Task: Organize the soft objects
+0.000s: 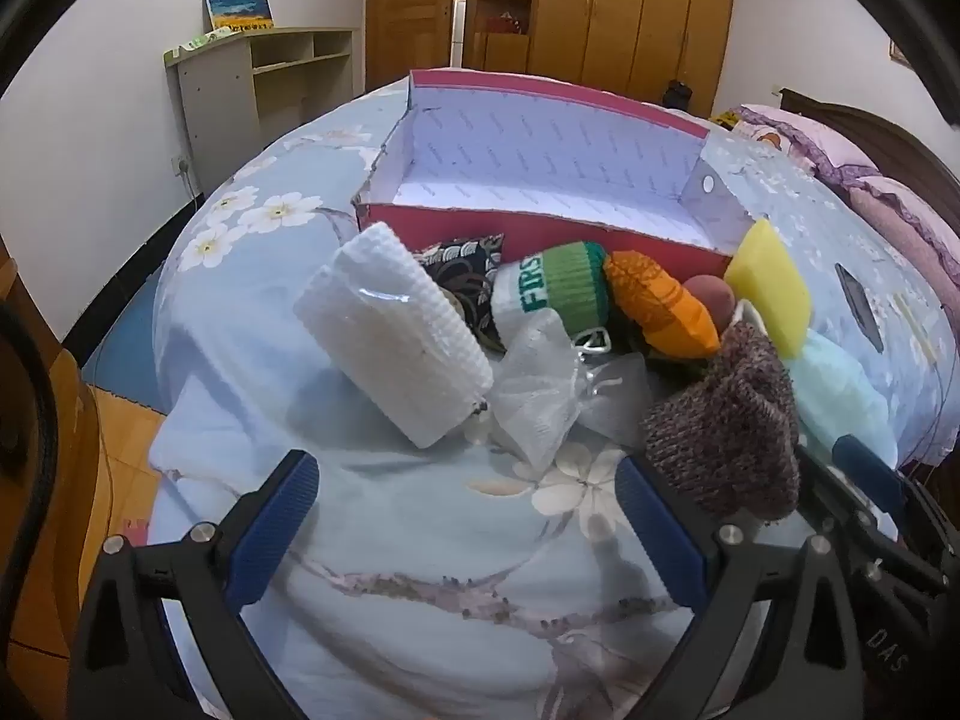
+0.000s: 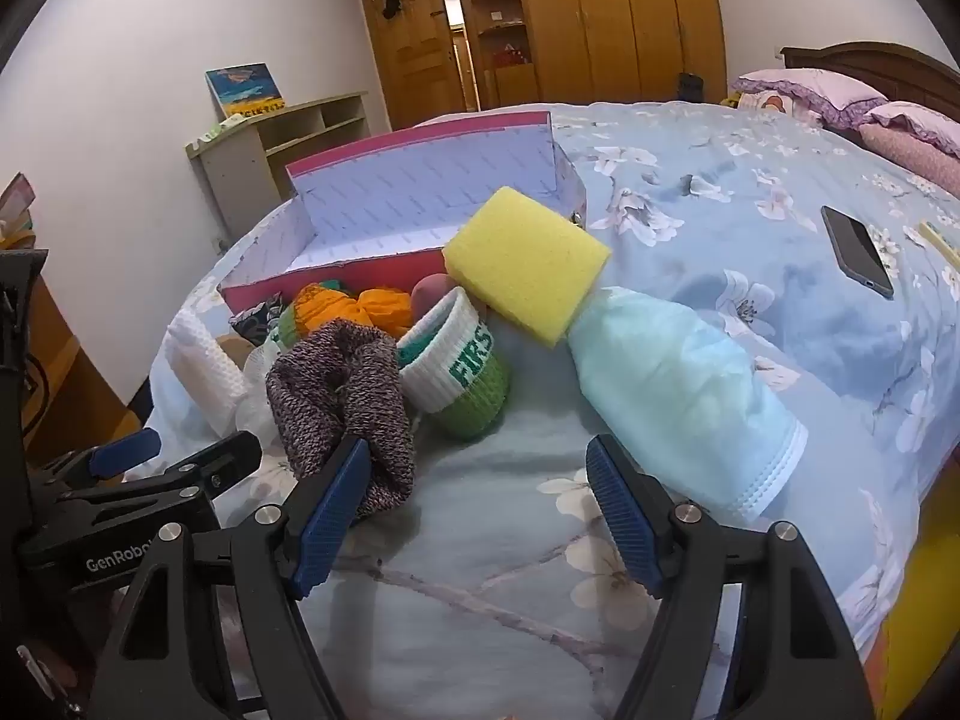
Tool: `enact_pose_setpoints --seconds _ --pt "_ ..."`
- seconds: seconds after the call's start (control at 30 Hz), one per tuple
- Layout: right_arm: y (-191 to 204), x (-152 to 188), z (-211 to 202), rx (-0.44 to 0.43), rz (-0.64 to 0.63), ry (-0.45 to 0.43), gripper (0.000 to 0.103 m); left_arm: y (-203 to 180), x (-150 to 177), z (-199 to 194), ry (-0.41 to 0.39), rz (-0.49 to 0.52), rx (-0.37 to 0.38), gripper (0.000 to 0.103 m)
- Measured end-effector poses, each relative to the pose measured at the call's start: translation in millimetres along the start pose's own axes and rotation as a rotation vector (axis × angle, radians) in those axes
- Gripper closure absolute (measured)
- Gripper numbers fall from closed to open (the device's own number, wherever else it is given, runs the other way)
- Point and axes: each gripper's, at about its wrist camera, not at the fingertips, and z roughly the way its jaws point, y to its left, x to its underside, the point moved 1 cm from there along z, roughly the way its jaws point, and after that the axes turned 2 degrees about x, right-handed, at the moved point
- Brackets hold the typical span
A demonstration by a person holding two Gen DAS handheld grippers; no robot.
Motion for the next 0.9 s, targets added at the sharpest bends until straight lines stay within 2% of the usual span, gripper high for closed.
enact_pose_setpoints --seconds 0.9 --pt "1.2 -0.5 0.9 0.01 -0.011 0.005 0.027 10.5 -0.7 13.1 0.026 -0.016 -0.002 0.002"
